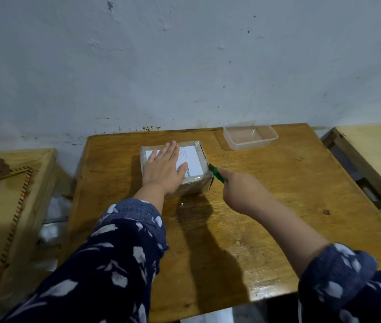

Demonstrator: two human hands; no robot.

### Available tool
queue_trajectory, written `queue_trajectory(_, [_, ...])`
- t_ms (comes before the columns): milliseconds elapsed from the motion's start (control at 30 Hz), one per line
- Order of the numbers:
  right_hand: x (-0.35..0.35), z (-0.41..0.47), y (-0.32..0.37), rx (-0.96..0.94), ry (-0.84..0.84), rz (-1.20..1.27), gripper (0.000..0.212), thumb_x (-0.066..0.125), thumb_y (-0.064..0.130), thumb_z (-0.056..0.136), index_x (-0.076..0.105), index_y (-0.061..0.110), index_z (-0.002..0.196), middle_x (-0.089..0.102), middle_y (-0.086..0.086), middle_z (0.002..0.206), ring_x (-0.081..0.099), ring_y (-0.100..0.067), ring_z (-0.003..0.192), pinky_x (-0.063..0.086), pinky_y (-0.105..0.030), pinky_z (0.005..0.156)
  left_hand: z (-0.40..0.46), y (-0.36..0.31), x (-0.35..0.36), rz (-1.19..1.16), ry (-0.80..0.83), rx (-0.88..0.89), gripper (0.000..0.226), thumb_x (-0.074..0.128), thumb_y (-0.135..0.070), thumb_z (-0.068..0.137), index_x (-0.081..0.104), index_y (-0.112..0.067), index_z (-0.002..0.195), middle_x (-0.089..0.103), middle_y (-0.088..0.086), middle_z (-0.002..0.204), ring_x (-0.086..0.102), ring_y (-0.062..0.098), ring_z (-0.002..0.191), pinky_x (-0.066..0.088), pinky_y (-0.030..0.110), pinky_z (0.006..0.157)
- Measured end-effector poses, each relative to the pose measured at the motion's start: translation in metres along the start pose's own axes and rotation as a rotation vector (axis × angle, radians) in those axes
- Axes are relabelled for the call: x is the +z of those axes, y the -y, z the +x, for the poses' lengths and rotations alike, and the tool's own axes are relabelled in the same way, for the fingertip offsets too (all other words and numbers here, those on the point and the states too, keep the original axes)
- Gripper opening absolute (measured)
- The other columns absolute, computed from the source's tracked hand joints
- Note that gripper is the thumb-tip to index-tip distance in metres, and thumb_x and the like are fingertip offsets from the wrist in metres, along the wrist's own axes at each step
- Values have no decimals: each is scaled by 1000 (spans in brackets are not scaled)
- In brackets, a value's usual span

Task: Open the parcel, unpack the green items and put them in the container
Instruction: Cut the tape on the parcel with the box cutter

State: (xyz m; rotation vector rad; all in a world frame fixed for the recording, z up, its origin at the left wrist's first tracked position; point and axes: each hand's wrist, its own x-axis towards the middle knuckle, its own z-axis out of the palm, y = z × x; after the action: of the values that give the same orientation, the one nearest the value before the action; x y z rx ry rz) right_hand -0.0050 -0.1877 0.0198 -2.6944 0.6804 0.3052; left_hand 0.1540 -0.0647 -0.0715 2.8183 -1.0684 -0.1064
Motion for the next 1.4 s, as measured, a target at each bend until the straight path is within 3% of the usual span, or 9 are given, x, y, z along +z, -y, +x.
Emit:
queue_trajectory(433, [-11, -24, -20, 49, 70, 94, 54, 33, 13, 97, 30, 32, 147, 59, -6, 95, 49, -13, 55, 38, -25, 41, -8, -10, -5, -27, 30, -70, 65, 11, -53, 99, 1, -19, 153, -4, -2, 161, -4, 12, 148, 1, 38, 121])
queue_trajectory(533, [-8, -23, -19, 113, -14, 314, 52, 35, 16, 99, 25, 35, 146, 61, -7, 100, 59, -19, 61, 54, -33, 49, -12, -25, -7, -58, 42, -178, 65, 10, -52, 99, 0, -16, 153, -7, 1, 161, -6, 16, 148, 0, 40, 121])
queue_trajectory(667, [19, 7, -14, 313, -128, 773, 51, 42, 17, 99, 25, 24, 146, 63, -13, 105, 66, -25, 82, 59, -41, 70, -13, -45, -7, -106, 84, -266, 64, 11, -49, 100, -2, -14, 152, -11, 3, 161, -11, 18, 148, -3, 43, 120])
queue_trajectory(767, [43, 36, -6, 390, -171, 899, 40, 41, 18, 98, 38, 16, 138, 62, -11, 114, 65, -27, 96, 56, -48, 82, -13, -38, -11, -98, 94, -188, 68, 17, -54, 98, 0, -17, 153, -9, -1, 161, -11, 16, 148, -4, 46, 119])
queue_trajectory(933, [49, 64, 9, 425, -281, 965, 37, 40, 20, 98, 42, 20, 135, 61, -6, 121, 61, -25, 105, 52, -47, 88, -17, -3, -20, -7, 164, 151, 76, 13, -73, 87, 3, -36, 152, -9, -8, 161, -11, 10, 147, -5, 50, 118])
queue_trajectory(1033, [40, 85, 10, 373, -226, 1031, 35, 40, 19, 99, 42, 21, 134, 60, -4, 119, 62, -20, 96, 53, -38, 78, -16, 11, -21, 67, 189, 240, 97, 12, -89, 70, -7, -38, 151, -17, -9, 158, -15, 11, 146, -9, 53, 117])
queue_trajectory(1167, [26, 108, -3, 399, -85, 1220, 37, 39, 15, 100, 41, 14, 136, 64, -8, 106, 64, -20, 89, 55, -41, 83, -11, 20, -23, 159, 218, 368, 108, 27, -93, 66, -20, -38, 147, -28, -11, 154, -25, 8, 141, -19, 49, 114])
queue_trajectory(1267, [25, 99, -15, 456, -29, 1243, 40, 40, 12, 100, 42, 14, 139, 59, -9, 84, 56, -19, 70, 50, -32, 64, -9, 18, -17, 114, 193, 321, 104, 29, -90, 70, -17, -39, 148, -23, -9, 157, -21, 12, 145, -17, 54, 114])
queue_trajectory(1400, [36, 76, -21, 445, -36, 1234, 44, 42, 13, 98, 42, 26, 140, 62, -10, 93, 54, -17, 69, 47, -27, 58, -12, 4, -8, 108, 115, 237, 102, 20, -90, 69, -14, -37, 149, -20, -8, 159, -18, 14, 146, -9, 58, 115])
